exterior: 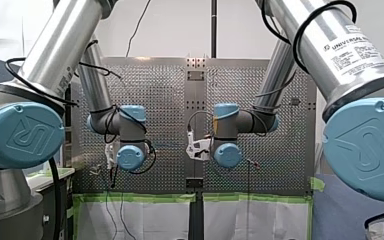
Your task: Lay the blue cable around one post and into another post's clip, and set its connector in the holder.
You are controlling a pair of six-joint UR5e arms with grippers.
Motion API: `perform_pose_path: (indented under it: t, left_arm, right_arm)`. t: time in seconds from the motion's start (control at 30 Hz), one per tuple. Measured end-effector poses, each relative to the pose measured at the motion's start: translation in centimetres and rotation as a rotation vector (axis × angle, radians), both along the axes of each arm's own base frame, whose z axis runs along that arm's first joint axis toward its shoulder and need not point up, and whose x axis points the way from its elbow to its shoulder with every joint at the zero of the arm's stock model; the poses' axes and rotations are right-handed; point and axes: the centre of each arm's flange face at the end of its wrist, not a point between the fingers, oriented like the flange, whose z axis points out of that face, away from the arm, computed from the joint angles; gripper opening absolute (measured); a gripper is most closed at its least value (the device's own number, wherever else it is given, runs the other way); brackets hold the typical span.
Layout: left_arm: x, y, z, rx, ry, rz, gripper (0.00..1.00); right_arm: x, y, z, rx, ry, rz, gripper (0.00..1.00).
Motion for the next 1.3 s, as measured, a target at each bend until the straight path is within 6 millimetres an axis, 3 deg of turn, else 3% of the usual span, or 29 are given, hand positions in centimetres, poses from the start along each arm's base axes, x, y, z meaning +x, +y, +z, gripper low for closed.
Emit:
perform_pose_path:
  t: [0.97,1.3]
  left_arm:
    - [0.0,-0.1,0.0,-0.003,-0.003,-0.001,0.0]
    - [-1.5,0.5,-2.1,-0.002,0.009,-0.013,0.0]
  right_arm:
    - [0.0,0.0,0.0,0.0,0.0,0.001,0.31]
    - [0.0,0.0,0.0,0.001,0.001,0.003,0.31]
